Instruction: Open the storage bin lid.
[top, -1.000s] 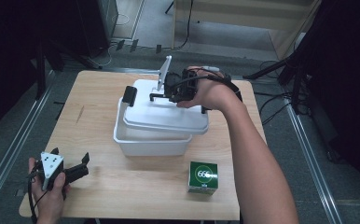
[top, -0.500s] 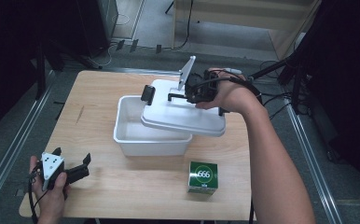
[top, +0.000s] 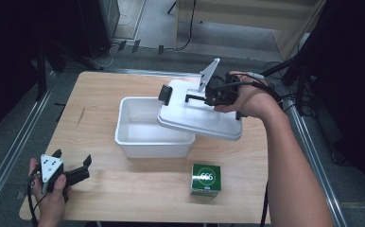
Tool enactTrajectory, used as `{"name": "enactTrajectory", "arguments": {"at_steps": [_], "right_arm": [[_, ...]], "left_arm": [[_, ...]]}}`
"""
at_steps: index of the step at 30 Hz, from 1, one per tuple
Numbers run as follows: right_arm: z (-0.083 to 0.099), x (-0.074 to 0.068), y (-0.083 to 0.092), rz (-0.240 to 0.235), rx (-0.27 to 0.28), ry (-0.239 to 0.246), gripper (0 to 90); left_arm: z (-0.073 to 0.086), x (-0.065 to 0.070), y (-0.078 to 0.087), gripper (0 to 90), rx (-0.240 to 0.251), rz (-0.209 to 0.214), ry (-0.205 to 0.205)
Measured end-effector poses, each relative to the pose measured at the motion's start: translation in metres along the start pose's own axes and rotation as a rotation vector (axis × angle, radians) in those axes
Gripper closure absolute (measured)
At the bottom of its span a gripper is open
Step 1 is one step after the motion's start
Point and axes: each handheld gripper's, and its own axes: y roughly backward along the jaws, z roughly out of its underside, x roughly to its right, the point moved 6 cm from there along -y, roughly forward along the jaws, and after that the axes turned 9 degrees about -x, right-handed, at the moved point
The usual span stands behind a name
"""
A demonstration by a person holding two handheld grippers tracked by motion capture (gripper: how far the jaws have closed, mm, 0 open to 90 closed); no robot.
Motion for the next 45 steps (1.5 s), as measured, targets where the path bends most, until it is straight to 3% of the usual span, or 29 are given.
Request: {"name": "enactTrajectory", "arguments": {"at_steps": [24, 36, 45], "right_arm": [[0.079, 0.006, -0.005, 0.012, -0.044, -0.128, 85.4], [0.102, 0.006, -0.015, 0.007, -0.053, -0.184, 85.4], [0.113, 0.004, -0.027, 0.008, -0.055, -0.198, 85.4]], "left_arm": [[0.000, 0.001, 0.000, 0.0, -0.002, -0.001, -0.011], [0.000, 0.000, 0.000, 0.0, -0.002, -0.002, -0.008], [0.000, 0.000, 0.000, 0.0, -0.002, -0.002, -0.008]]}}
